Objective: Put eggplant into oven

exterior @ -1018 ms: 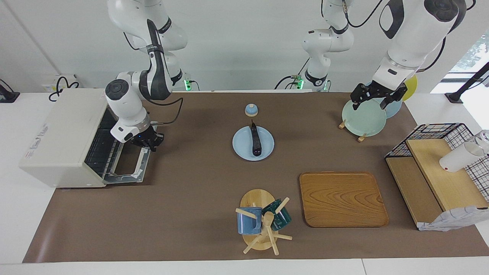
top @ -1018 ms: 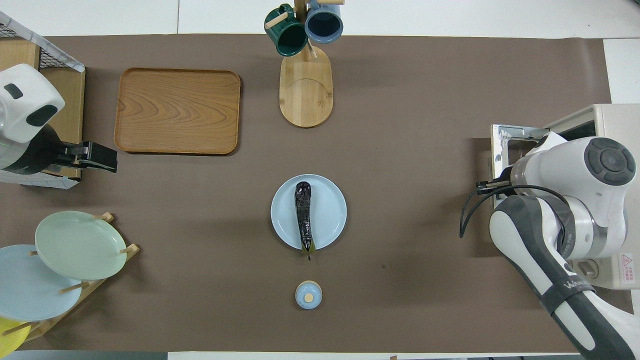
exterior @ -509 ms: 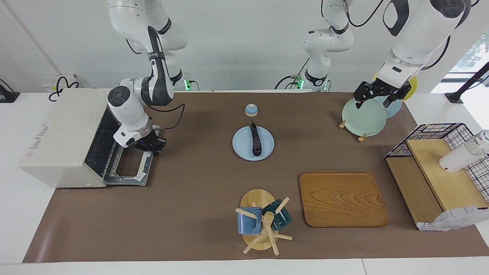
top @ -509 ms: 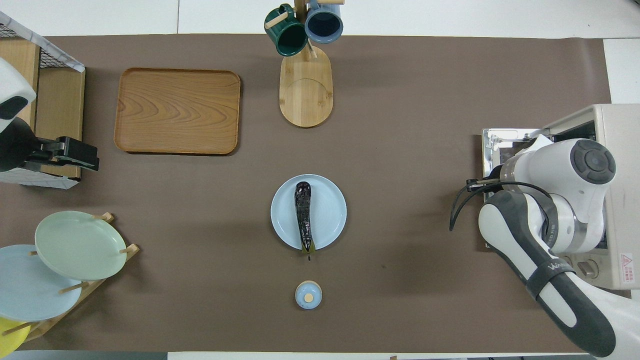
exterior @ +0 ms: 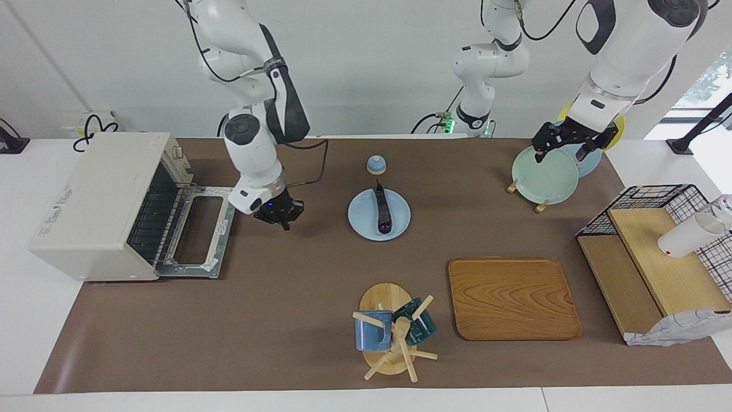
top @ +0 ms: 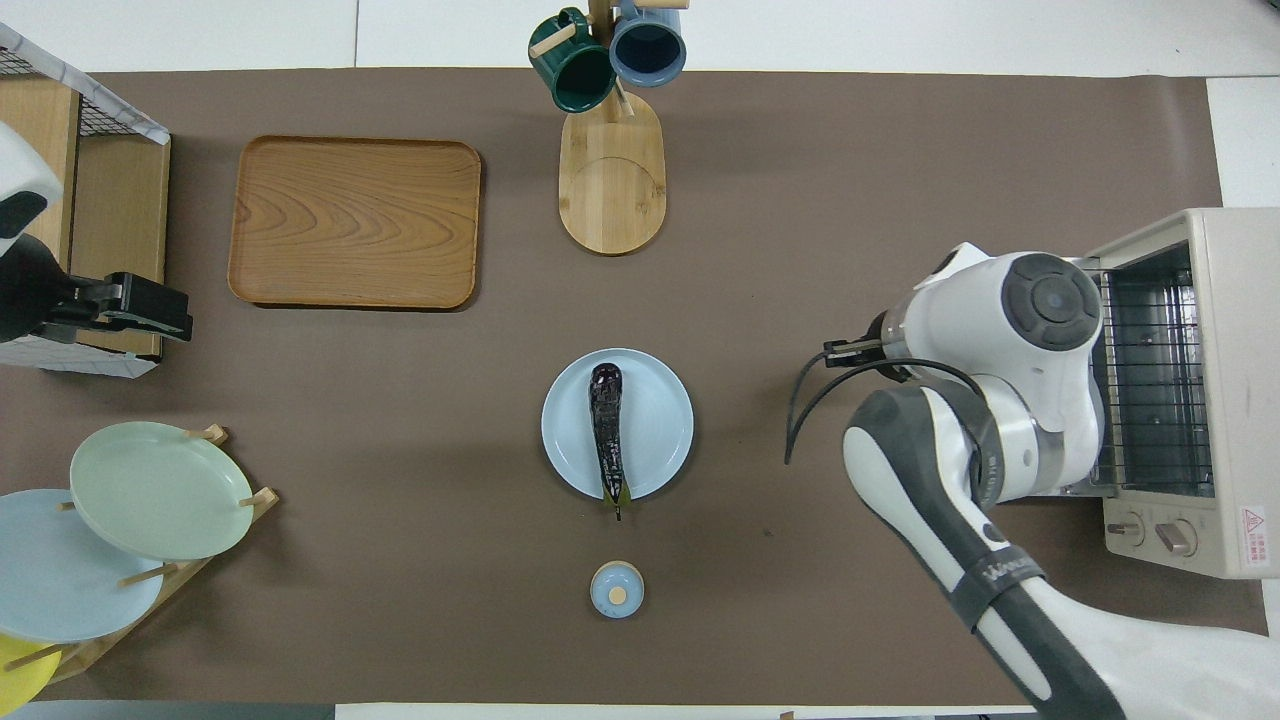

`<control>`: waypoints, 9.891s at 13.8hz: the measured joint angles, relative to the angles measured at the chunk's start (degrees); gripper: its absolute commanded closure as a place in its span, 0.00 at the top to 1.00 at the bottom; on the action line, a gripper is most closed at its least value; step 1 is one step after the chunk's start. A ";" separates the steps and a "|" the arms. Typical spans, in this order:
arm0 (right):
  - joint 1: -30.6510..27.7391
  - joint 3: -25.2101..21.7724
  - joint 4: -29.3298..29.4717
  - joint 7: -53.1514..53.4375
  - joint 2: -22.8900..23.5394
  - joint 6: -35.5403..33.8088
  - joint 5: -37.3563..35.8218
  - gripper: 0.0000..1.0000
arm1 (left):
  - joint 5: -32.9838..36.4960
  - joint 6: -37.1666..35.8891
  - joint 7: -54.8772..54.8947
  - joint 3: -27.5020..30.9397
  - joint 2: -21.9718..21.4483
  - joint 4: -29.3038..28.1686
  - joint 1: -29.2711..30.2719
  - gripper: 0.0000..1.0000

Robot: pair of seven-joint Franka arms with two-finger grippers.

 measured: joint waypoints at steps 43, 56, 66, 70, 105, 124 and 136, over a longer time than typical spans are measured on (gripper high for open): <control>25.45 -0.17 20.55 25.85 15.63 -10.15 -19.19 0.00 | 0.00 -0.19 0.01 -0.14 -0.02 0.06 1.09 1.00; -5.27 -1.00 13.84 11.26 3.23 -22.19 -19.46 0.00 | 0.00 -0.21 0.01 -0.14 -0.02 0.06 1.09 1.00; -22.33 -0.82 7.56 -7.92 0.94 -22.04 -17.48 0.00 | 0.00 -0.22 0.01 -0.14 -0.02 0.06 1.09 1.00; -23.68 -0.81 3.43 -9.12 -0.62 -19.10 -15.14 0.11 | 0.00 -0.23 0.01 -0.14 -0.02 0.06 1.09 1.00; -16.91 1.24 -10.32 -8.77 0.45 1.30 -19.03 0.00 | 0.00 -0.24 0.01 -0.14 -0.02 0.06 1.09 1.00; -26.99 0.08 4.12 -29.43 -8.42 -21.79 -19.13 0.17 | 0.00 -0.24 0.01 -0.14 -0.02 0.06 1.09 1.00; -27.11 0.54 11.63 -29.46 -10.45 -34.88 -11.78 0.43 | 0.00 -0.24 0.01 -0.14 -0.02 0.06 1.09 1.00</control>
